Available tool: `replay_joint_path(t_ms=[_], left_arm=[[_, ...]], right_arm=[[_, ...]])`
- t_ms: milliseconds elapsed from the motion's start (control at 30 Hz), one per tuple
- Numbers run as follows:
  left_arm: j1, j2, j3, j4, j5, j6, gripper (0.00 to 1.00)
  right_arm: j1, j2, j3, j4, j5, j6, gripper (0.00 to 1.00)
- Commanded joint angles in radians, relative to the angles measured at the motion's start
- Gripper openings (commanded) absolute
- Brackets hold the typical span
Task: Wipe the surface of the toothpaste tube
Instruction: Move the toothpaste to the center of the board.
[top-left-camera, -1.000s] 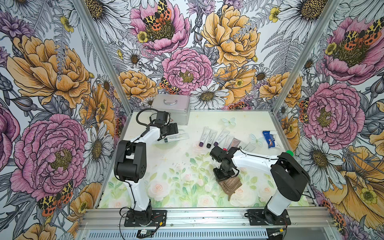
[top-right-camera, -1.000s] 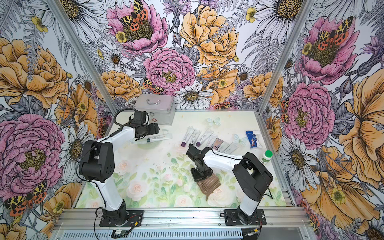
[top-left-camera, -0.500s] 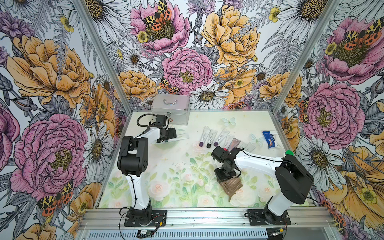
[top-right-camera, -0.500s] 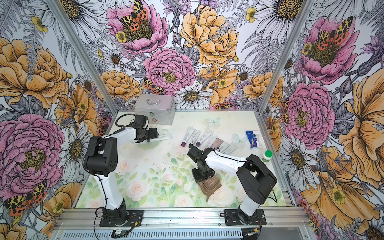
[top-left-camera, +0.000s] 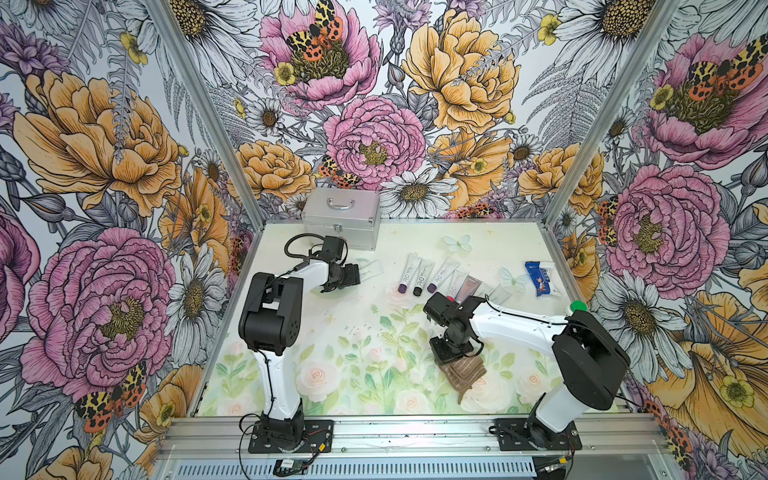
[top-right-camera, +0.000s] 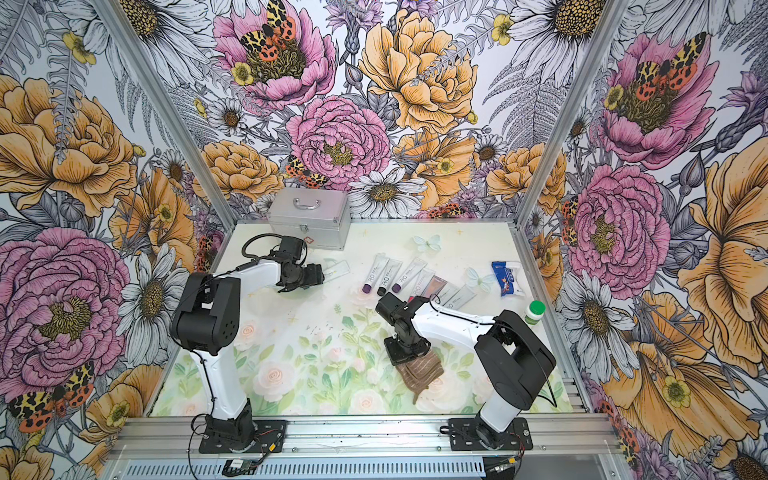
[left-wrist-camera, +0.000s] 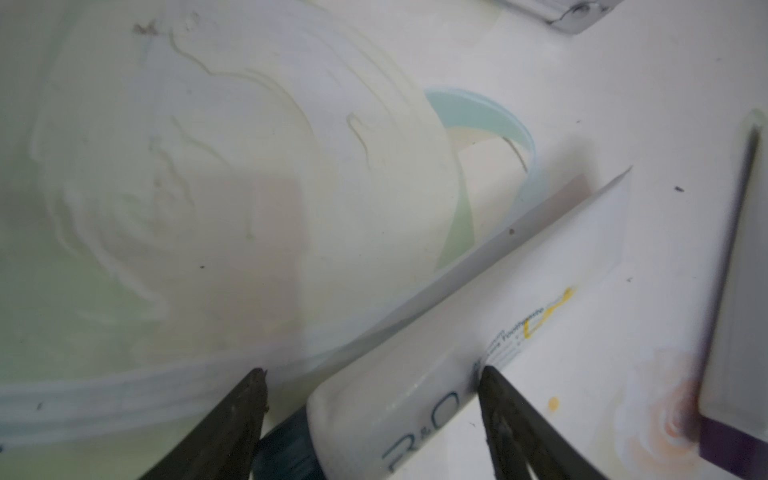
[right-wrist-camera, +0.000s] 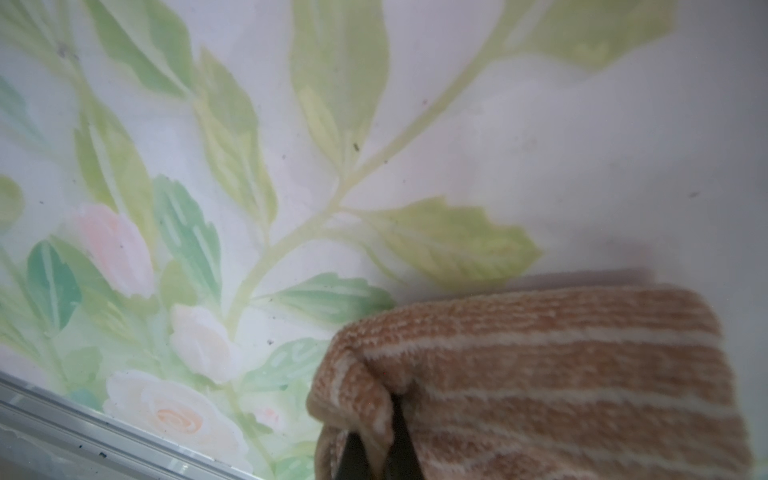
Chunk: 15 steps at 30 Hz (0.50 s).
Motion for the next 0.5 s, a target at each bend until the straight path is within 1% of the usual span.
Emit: replay_joint_path(t_ms=[0,100,267,400,467], left_arm=[[-0.025,-0.021,-0.032,-0.011,-0.022,0.006,0.75],[-0.05,-0.021,-0.043,-0.011,-0.037,0.007,0.7],[-0.087,-0.015,-0.045,-0.011,-0.059,0.014,0.7],[-0.092,0.003,-0.032,-0.017,-0.063,0.02,0.7],[-0.091,0.004,-0.026,-0.02,-0.068,0.019,0.67]], right_arm=[[0.0,-0.016,0.002,0.002,0.021,0.005,0.0],[0.0,-0.016,0.004,0.001,0.019,0.005,0.0],[-0.001,-0.01,0.005,0.002,0.021,0.005,0.0],[0.0,-0.01,0.005,0.002,0.019,0.005,0.0],[0.0,-0.012,0.005,0.002,0.021,0.004,0.0]])
